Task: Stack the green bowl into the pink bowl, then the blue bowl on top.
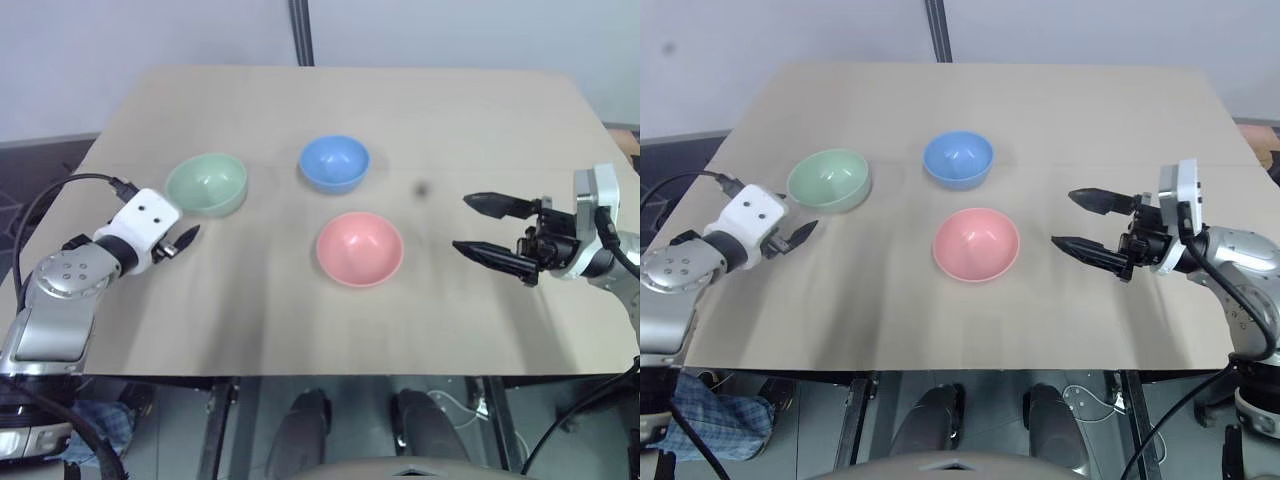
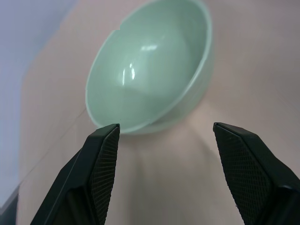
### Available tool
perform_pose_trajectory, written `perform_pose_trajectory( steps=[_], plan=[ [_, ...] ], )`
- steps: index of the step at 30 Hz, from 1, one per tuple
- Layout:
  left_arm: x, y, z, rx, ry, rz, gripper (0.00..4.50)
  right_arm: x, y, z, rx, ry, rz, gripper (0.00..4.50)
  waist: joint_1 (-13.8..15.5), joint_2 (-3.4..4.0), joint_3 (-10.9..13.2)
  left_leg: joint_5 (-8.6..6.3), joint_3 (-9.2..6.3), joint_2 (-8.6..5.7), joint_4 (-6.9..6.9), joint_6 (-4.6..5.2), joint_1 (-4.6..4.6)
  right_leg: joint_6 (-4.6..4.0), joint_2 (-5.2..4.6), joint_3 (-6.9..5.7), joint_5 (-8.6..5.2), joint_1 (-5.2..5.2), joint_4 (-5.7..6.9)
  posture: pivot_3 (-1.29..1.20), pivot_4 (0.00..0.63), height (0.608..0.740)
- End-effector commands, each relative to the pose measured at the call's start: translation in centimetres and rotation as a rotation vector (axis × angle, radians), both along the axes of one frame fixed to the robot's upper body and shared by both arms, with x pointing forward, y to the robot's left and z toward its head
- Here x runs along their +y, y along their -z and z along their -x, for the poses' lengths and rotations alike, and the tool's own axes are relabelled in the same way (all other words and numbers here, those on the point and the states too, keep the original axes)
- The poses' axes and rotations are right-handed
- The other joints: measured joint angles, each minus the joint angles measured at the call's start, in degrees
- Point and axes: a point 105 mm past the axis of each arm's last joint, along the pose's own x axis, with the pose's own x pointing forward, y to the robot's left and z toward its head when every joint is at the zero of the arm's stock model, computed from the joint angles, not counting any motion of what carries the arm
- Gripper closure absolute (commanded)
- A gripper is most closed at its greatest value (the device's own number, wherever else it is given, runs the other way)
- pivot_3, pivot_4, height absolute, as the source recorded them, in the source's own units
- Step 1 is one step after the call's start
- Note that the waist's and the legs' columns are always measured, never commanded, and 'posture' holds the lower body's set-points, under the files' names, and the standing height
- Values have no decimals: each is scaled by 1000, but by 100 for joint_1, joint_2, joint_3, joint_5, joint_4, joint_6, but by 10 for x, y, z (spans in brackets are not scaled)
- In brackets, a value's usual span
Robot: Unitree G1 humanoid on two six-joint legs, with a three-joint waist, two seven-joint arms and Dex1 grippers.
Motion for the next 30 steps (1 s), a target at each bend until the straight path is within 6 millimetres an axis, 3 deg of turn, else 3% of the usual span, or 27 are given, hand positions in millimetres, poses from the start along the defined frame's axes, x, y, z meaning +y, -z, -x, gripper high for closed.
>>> perform_pose_trajectory(
  steps=[1,9,15,20,23,30],
  plan=[
    [-1,-3,-15,-12,8,-76,1112,-1,-13,2,-75,7,-4,339,4,-1,1,0,0,-1,0,0,0,0,1,-1,0,-1,3,0,150,740],
    [-10,4,-44,47,100,-235,1112,-2,-12,1,-75,20,9,339,-4,-2,2,0,1,-2,1,0,-8,0,0,-1,0,-8,6,0,150,740],
    [-21,16,-54,112,198,-331,1112,-3,-11,2,-75,32,14,339,-8,-2,2,0,2,-4,1,0,-8,0,-1,0,0,-10,9,0,150,740],
    [-34,15,-59,127,287,-364,2623,-5,-13,4,-84,42,7,278,0,-2,2,1,0,-5,5,0,-10,1,-1,-1,1,-9,12,0,150,740],
    [-37,17,-59,135,303,-373,3868,-7,-12,3,-85,53,13,278,-9,-2,2,1,0,-6,6,0,-11,1,-2,-1,1,-10,12,0,150,740],
    [-67,18,-60,121,405,-354,3868,-9,-10,3,-80,61,22,278,-1,-3,1,1,-1,-6,11,0,-11,1,-2,-1,1,-9,17,0,150,740]
  ],
)
